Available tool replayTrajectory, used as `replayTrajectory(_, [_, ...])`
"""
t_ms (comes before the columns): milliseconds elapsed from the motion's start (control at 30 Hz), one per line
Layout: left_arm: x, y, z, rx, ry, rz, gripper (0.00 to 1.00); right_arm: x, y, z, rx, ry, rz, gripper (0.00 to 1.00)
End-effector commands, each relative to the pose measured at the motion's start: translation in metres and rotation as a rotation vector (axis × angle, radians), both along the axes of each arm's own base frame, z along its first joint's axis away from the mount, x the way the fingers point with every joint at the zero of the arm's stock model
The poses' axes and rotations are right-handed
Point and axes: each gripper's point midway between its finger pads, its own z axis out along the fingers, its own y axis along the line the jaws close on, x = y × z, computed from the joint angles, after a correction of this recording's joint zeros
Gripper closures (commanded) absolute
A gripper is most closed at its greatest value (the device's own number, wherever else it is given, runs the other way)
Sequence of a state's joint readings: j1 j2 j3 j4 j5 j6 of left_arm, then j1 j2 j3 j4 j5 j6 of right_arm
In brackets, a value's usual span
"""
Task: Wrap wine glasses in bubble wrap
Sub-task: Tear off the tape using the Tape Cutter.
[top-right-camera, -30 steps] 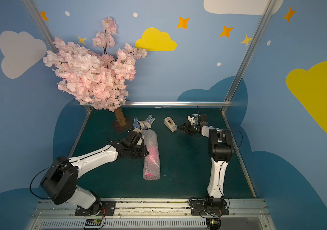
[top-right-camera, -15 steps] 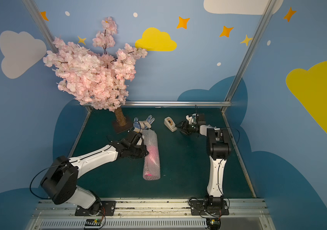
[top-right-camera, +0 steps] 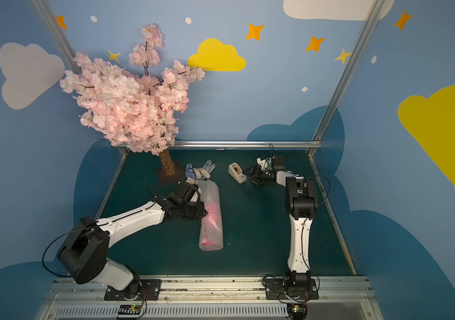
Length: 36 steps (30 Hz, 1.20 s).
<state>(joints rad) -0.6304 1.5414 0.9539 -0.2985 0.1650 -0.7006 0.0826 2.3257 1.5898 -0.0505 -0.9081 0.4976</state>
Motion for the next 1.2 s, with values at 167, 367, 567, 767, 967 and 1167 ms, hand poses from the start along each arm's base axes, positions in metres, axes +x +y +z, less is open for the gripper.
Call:
replayTrajectory(167, [0.001, 0.000, -0.004, 0.015, 0.017, -0.007, 0.87, -0.014, 0.007, -0.020, -0.001, 0.071, 0.045, 0.21])
replayTrajectory(367, [0.001, -0.001, -0.004, 0.013, 0.017, -0.008, 0.87, -0.023, 0.014, -0.016, 0.025, 0.068, 0.085, 0.21])
replayTrajectory(567, [0.000, -0.001, -0.005, 0.013, 0.018, -0.006, 0.87, -0.027, 0.018, -0.015, 0.036, 0.068, 0.104, 0.21])
replayTrajectory(767, [0.000, 0.000, -0.005, 0.013, 0.016, -0.006, 0.87, -0.029, 0.017, -0.014, 0.041, 0.067, 0.105, 0.21])
replayTrajectory(967, [0.000, 0.000, -0.005, 0.012, 0.017, -0.005, 0.88, -0.032, 0.020, -0.008, 0.065, 0.051, 0.120, 0.23])
replayTrajectory(1167, [0.000, -0.001, -0.005, 0.009, 0.015, -0.006, 0.88, -0.036, 0.021, -0.007, 0.067, 0.053, 0.133, 0.24])
